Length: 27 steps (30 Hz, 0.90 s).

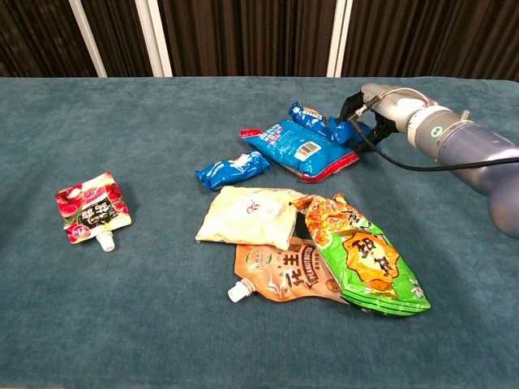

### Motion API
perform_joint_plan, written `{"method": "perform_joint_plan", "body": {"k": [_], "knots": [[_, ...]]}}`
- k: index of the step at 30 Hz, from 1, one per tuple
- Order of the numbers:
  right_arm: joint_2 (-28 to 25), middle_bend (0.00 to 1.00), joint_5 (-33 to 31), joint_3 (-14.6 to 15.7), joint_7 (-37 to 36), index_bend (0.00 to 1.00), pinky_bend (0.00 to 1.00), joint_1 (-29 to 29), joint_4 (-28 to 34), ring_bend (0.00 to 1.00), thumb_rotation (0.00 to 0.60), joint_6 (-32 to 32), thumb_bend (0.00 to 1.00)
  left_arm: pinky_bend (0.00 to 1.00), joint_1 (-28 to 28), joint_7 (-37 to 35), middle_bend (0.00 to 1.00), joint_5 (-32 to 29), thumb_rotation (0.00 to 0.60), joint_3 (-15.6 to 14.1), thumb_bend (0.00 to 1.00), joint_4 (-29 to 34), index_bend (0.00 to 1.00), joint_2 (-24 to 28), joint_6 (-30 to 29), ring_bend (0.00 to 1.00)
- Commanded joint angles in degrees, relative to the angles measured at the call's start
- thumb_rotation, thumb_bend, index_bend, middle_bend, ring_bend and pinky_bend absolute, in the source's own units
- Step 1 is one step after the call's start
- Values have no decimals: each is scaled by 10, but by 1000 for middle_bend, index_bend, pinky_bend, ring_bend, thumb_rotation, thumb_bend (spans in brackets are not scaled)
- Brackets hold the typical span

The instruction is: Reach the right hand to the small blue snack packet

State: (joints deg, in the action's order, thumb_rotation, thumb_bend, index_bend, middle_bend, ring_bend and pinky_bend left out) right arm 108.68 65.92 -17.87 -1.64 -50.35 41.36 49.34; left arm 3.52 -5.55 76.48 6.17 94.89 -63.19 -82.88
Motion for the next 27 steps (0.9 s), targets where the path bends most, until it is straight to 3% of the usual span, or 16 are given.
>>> {"method": "perform_joint_plan", "body": {"k": [1, 6, 11, 16, 21, 27], "knots": [[-12, 379, 3, -7, -17, 427, 166, 10, 22, 211, 600, 14, 430, 66, 0, 0, 44, 0, 600, 0, 469, 1, 110, 0, 0, 122], [-50, 379, 4, -17, -39, 435, 166, 29, 85, 211, 600, 36, 428, 66, 1, 2, 44, 2, 600, -1, 469, 2, 110, 0, 0, 122], [-115, 379, 2, -27, -51, 438, 166, 62, 200, 211, 600, 63, 414, 66, 2, 7, 44, 3, 600, -1, 469, 4, 111, 0, 1, 122], [-236, 379, -15, -56, -104, 439, 166, 121, 400, 211, 600, 83, 407, 67, 2, 12, 44, 4, 600, -1, 469, 5, 110, -2, -1, 122], [-310, 379, -21, -69, -143, 441, 166, 156, 501, 211, 600, 87, 405, 67, 1, 16, 44, 5, 600, -2, 469, 6, 110, -3, -3, 122], [-417, 381, 21, -68, -259, 441, 166, 219, 605, 211, 600, 84, 405, 67, 1, 21, 44, 6, 600, -3, 469, 7, 111, -6, -5, 122]]}}
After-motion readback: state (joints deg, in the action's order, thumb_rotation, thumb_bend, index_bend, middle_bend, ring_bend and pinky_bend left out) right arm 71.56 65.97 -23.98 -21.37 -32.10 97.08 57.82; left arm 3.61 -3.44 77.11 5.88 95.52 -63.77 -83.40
